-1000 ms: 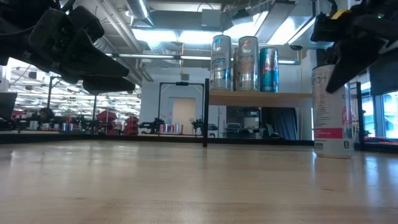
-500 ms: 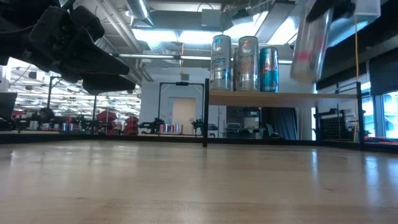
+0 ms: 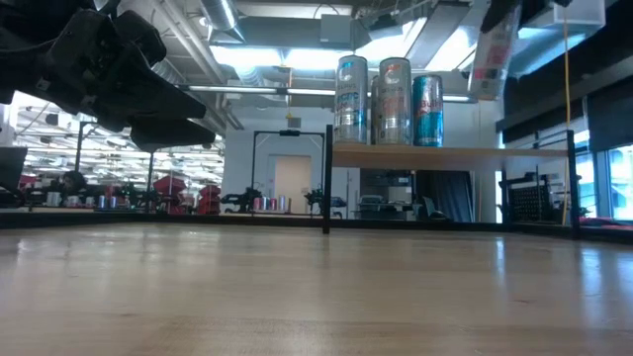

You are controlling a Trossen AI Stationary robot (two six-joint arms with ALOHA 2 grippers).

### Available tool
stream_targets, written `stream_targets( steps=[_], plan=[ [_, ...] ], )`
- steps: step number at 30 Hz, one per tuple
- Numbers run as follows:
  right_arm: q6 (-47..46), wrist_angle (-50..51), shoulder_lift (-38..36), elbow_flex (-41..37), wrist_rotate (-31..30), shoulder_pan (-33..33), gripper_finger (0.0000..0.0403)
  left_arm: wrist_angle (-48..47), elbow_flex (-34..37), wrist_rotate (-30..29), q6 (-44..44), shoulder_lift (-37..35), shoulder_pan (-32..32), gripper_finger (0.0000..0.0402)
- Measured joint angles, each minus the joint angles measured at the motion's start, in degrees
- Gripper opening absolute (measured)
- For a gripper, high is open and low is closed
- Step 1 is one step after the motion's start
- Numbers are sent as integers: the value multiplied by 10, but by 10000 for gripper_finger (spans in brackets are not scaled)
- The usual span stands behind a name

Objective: Place canned beverage on shelf
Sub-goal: Put the top white pink soda can on the shelf

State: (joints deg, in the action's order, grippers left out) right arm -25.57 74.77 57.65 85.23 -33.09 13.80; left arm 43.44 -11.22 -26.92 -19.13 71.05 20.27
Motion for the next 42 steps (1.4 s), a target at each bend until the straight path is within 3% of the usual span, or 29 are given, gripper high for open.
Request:
stream_targets(
  steps=[8, 15, 23, 42],
  plan=[
    [111, -77, 62, 0, 182, 202, 220, -1, 0, 0, -8, 0, 0, 285],
    [156, -83, 148, 0, 253, 305, 220, -3, 0, 0, -15, 0, 0, 285],
    [159, -124, 173, 0, 296, 342, 220, -3, 0, 0, -14, 0, 0, 285],
    [168, -152, 173, -34, 297, 342, 225, -3, 0, 0, -2, 0, 0, 285]
  ],
)
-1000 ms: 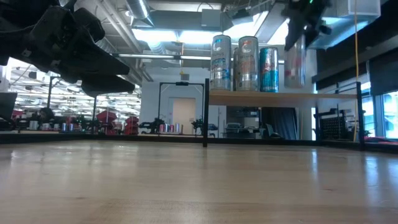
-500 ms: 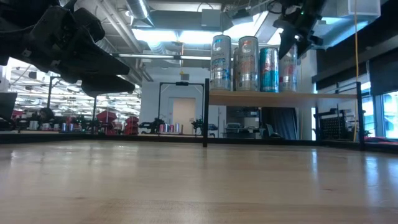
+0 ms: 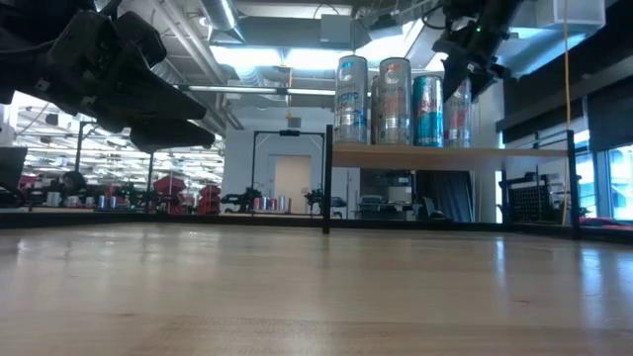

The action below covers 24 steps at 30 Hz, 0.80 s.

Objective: Place canned beverage on shelf
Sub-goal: Put the top white pink soda can on the shelf, then put the white pink soda can aligned with the other white pink soda can on the shelf

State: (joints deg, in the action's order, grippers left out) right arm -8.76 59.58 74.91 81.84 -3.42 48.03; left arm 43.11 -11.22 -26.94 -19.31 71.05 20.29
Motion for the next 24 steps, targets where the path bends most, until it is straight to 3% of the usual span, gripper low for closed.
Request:
stream_targets(
  steps=[11, 19, 24],
  plan=[
    [3, -10, -3, 16, 0, 0, 386, 0, 0, 0, 0, 0, 0, 285],
    [16, 117, -13, 164, 19, -13, 379, 13, 0, 5, 0, 0, 0, 285],
    [16, 102, -71, 166, 26, -105, 376, 15, -17, 8, 19, -1, 0, 285]
  ],
)
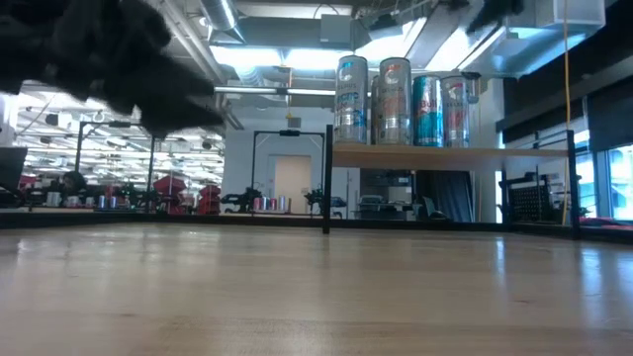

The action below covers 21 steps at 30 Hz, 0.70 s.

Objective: Place canned beverage on shelf
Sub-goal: Put the white pink soda can aligned with the other white pink soda can on the shelf

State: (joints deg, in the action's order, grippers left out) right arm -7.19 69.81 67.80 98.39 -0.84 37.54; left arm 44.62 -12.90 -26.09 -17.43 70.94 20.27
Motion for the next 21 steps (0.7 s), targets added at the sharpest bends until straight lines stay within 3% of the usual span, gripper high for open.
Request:
stream_targets(
  steps=[4, 10, 15, 21],
  plan=[
    [-9, -75, -58, -66, -14, -125, 376, -60, -66, 33, 45, -4, 0, 283],
    [-4, -270, -137, -247, -41, -279, 376, -424, -262, 14, 14, 5, 4, 279],
    [47, -425, -168, -388, -46, -373, 376, -646, -403, -12, -114, 18, 42, 279],
    [120, -603, -157, -507, -45, -475, 376, -897, -519, -6, -384, 59, 105, 279]
  ],
)
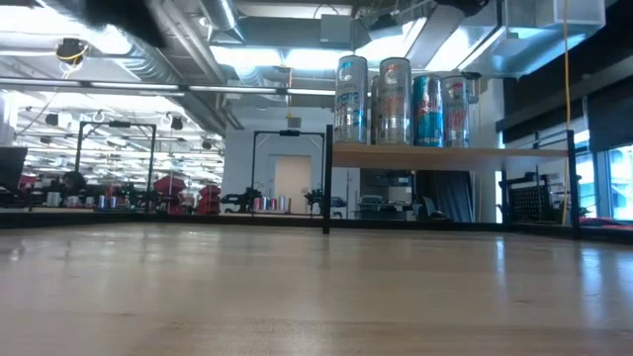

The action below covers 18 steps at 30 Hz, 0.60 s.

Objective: Place canned beverage on shelf
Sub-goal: Put the white pink soda can aligned with the other white pink soda can on the shelf

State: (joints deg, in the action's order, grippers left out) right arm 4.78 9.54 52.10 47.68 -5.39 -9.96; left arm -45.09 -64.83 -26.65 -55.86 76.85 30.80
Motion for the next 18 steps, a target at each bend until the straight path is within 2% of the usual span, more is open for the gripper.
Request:
stream_targets(
  steps=[4, 7, 11, 15, 18],
  plan=[
    [24, -81, 17, -52, 0, -49, 376, -118, -52, 75, -194, 29, 44, 279],
    [24, -118, 31, -74, 0, -77, 376, -190, -95, 130, -309, 43, 76, 279],
    [13, -164, 51, -87, 0, -112, 376, -319, -148, 162, -460, 45, 117, 279],
    [-8, -172, 78, -88, 0, -147, 376, -348, -156, 211, -584, 46, 177, 279],
    [-17, -191, 103, -88, 0, -168, 376, -351, -156, 225, -667, 50, 229, 279]
  ],
)
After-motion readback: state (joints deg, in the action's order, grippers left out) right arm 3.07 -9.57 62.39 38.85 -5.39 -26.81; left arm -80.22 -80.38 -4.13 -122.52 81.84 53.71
